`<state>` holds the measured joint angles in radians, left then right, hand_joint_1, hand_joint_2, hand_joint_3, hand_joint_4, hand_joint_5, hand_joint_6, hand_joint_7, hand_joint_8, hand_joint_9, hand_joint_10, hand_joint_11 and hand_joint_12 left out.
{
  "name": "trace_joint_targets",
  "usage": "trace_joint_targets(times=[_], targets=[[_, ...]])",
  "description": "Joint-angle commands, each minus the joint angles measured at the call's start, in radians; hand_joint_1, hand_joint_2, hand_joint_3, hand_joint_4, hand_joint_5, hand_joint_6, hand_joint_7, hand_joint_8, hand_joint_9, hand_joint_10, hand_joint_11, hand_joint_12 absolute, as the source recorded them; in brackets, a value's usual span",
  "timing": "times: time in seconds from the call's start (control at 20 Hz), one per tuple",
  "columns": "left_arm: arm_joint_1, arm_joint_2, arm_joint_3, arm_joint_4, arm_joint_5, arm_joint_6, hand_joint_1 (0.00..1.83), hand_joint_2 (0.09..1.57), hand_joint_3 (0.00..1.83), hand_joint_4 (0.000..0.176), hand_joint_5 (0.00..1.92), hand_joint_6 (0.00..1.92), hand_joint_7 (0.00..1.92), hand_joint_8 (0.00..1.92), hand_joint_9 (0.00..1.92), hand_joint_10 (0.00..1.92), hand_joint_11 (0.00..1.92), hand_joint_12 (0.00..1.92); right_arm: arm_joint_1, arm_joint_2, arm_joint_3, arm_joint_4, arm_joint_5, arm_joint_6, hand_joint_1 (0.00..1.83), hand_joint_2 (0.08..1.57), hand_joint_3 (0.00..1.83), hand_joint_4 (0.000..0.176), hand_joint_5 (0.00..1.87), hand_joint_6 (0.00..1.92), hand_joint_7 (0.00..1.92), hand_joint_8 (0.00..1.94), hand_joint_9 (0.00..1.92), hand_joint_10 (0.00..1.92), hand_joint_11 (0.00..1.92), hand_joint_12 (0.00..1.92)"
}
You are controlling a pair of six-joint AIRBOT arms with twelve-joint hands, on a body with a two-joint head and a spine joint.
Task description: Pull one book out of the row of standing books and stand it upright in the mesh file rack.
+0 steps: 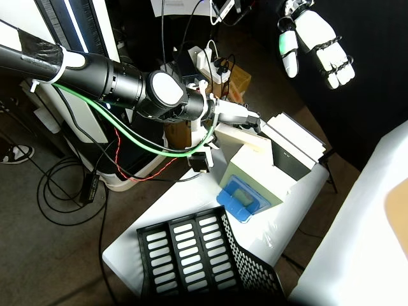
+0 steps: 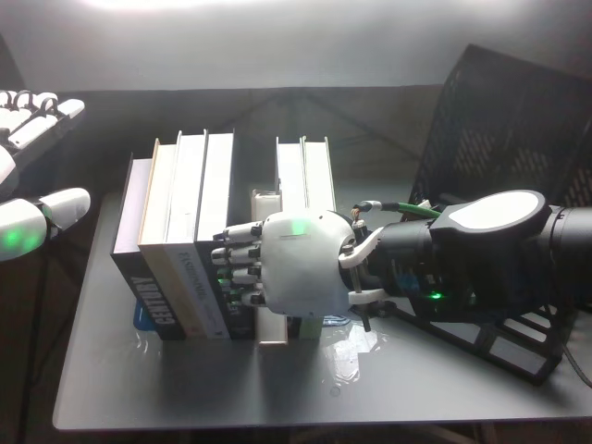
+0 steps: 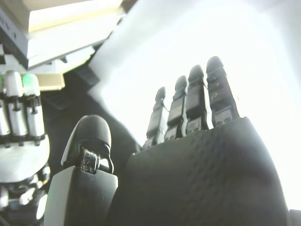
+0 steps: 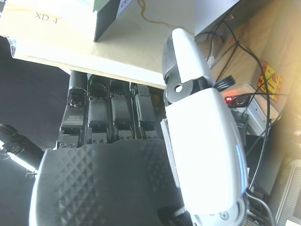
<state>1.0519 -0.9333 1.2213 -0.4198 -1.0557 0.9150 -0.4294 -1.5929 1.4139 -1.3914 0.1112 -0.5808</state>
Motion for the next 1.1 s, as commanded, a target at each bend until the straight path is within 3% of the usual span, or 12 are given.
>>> trace_joint_targets(times=[0.0, 0.1, 0.15, 0.2, 0.3, 0.45, 0.65, 0.85, 0.9, 1.05], targets=[[-0.006, 0.002, 0.006, -0.013, -0.113, 0.000, 0.07, 1.39, 0.00, 0.069, 0.00, 0.00, 0.00, 0.00, 0.00, 0.00, 0.00, 0.00, -0.014, 0.006, 0.021, -0.014, -0.048, -0.015, 1.06, 1.12, 0.00, 0.000, 0.44, 0.02, 0.21, 0.00, 0.12, 0.02, 0.00, 0.70], [-0.006, 0.003, 0.006, -0.013, -0.114, 0.000, 0.10, 1.39, 0.00, 0.062, 0.00, 0.00, 0.00, 0.00, 0.00, 0.00, 0.00, 0.00, -0.015, -0.009, 0.034, -0.050, -0.063, -0.015, 1.06, 1.12, 0.00, 0.000, 0.44, 0.02, 0.21, 0.00, 0.12, 0.02, 0.00, 0.70], [-0.006, 0.003, 0.007, -0.013, -0.116, 0.000, 0.07, 1.39, 0.00, 0.074, 0.00, 0.00, 0.00, 0.00, 0.00, 0.00, 0.00, 0.00, -0.015, -0.014, 0.038, -0.061, -0.071, -0.015, 1.06, 1.12, 0.00, 0.000, 0.44, 0.02, 0.21, 0.00, 0.12, 0.02, 0.00, 0.70], [-0.006, 0.003, 0.007, -0.013, -0.117, 0.000, 0.06, 1.39, 0.00, 0.059, 0.00, 0.00, 0.00, 0.00, 0.00, 0.00, 0.00, 0.00, -0.016, -0.017, 0.043, -0.063, -0.075, -0.015, 1.06, 1.12, 0.00, 0.000, 0.44, 0.02, 0.21, 0.00, 0.12, 0.02, 0.00, 0.70], [-0.006, 0.003, 0.007, -0.013, -0.117, 0.000, 0.06, 1.40, 0.00, 0.051, 0.00, 0.00, 0.00, 0.00, 0.00, 0.00, 0.00, 0.00, -0.017, -0.020, 0.048, -0.064, -0.078, -0.015, 1.06, 1.12, 0.00, 0.000, 0.44, 0.02, 0.21, 0.00, 0.12, 0.02, 0.00, 0.70], [-0.006, 0.002, 0.006, -0.013, -0.118, 0.000, 0.01, 1.40, 0.00, 0.066, 0.00, 0.00, 0.00, 0.00, 0.00, 0.00, 0.00, 0.00, -0.018, -0.020, 0.051, -0.064, -0.081, -0.015, 1.06, 1.12, 0.00, 0.000, 0.44, 0.02, 0.21, 0.00, 0.12, 0.02, 0.00, 0.70], [-0.006, 0.001, 0.006, -0.013, -0.121, -0.001, 0.07, 1.39, 0.00, 0.061, 0.00, 0.00, 0.00, 0.00, 0.00, 0.00, 0.00, 0.00, -0.023, -0.015, 0.045, -0.059, -0.083, -0.015, 1.06, 1.12, 0.00, 0.000, 0.44, 0.02, 0.21, 0.00, 0.12, 0.02, 0.00, 0.70], [-0.006, -0.009, 0.009, -0.015, -0.120, -0.001, 0.01, 1.40, 0.00, 0.063, 0.00, 0.00, 0.00, 0.00, 0.00, 0.00, 0.00, 0.00, -0.026, -0.015, 0.042, -0.049, -0.091, -0.015, 1.06, 1.12, 0.00, 0.000, 0.44, 0.02, 0.21, 0.00, 0.12, 0.02, 0.00, 0.70], [-0.006, -0.014, 0.011, -0.015, -0.118, 0.000, 0.00, 1.39, 0.00, 0.073, 0.00, 0.00, 0.00, 0.00, 0.00, 0.00, 0.00, 0.00, -0.030, -0.015, 0.044, -0.049, -0.096, -0.015, 1.06, 1.12, 0.00, 0.000, 0.44, 0.02, 0.21, 0.00, 0.12, 0.02, 0.00, 0.70], [-0.006, -0.021, 0.017, -0.016, -0.113, 0.000, 0.00, 1.39, 0.00, 0.076, 0.00, 0.00, 0.00, 0.00, 0.00, 0.00, 0.00, 0.00, -0.042, -0.033, 0.066, -0.049, -0.112, -0.015, 1.06, 1.12, 0.00, 0.000, 0.44, 0.02, 0.21, 0.00, 0.12, 0.02, 0.00, 0.70]])
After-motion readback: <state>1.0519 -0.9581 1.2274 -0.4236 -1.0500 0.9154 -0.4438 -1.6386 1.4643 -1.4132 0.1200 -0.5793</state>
